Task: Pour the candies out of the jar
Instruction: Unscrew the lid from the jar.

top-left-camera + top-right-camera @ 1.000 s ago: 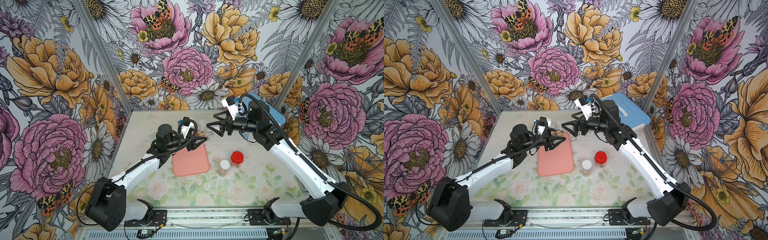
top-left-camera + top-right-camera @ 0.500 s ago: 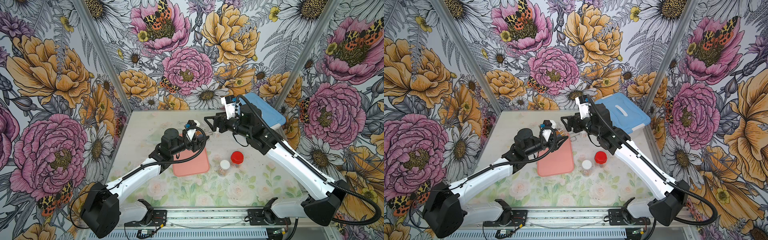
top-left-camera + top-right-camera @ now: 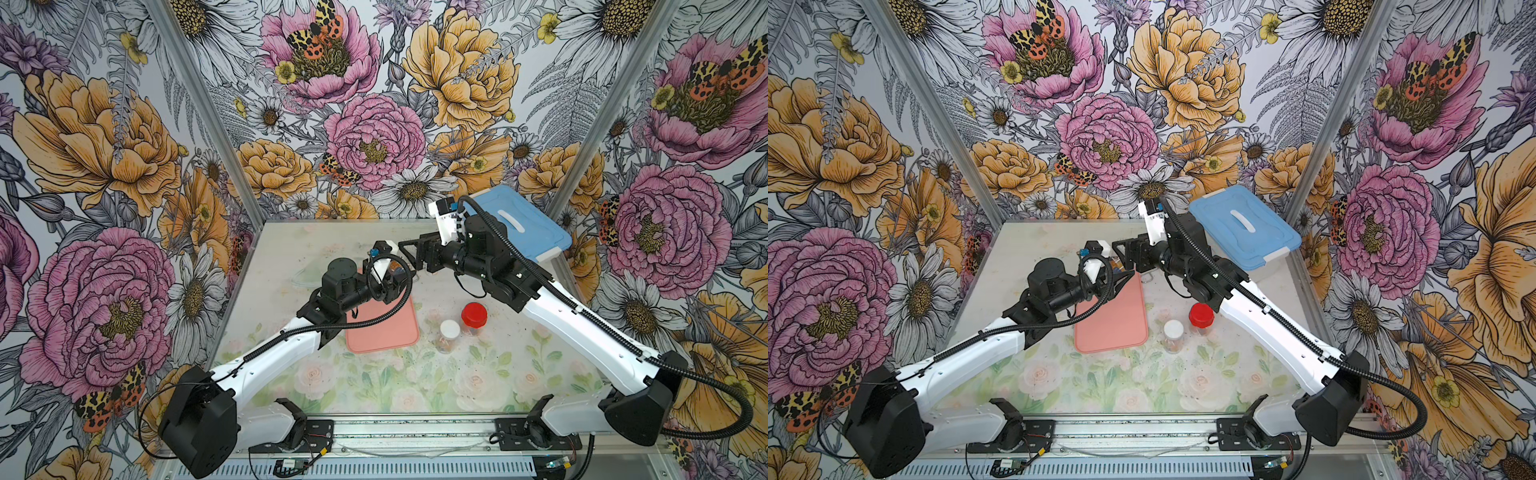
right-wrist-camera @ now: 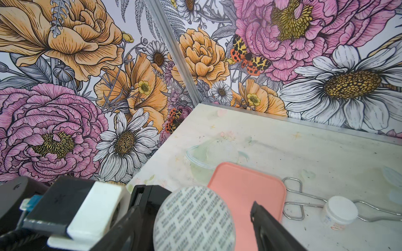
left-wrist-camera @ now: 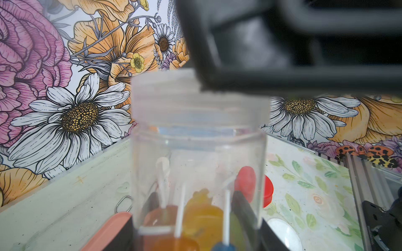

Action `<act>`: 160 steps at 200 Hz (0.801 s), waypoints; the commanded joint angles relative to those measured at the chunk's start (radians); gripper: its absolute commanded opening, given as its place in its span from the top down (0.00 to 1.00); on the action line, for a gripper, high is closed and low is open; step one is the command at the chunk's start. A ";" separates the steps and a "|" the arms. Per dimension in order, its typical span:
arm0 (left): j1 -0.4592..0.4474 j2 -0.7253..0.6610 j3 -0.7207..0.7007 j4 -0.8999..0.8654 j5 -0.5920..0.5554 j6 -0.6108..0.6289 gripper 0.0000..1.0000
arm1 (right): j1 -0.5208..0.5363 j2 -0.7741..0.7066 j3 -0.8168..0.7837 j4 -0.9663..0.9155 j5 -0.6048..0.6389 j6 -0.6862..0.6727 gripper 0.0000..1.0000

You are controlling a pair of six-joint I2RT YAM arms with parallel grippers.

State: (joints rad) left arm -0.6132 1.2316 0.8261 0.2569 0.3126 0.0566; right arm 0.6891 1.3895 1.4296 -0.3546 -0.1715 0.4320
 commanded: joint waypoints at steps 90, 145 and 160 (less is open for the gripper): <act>0.039 -0.017 0.008 0.049 0.140 -0.043 1.00 | 0.005 0.005 -0.009 0.031 -0.045 -0.035 0.58; 0.151 0.007 0.028 0.206 0.562 -0.212 1.00 | -0.088 -0.031 0.002 0.031 -0.645 -0.184 0.64; 0.150 0.012 0.039 0.212 0.612 -0.230 1.00 | -0.115 -0.040 -0.011 0.029 -0.760 -0.201 0.65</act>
State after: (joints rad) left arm -0.4808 1.2385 0.8265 0.3569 0.7700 -0.0975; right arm 0.6064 1.3914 1.4277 -0.3019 -0.5987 0.2947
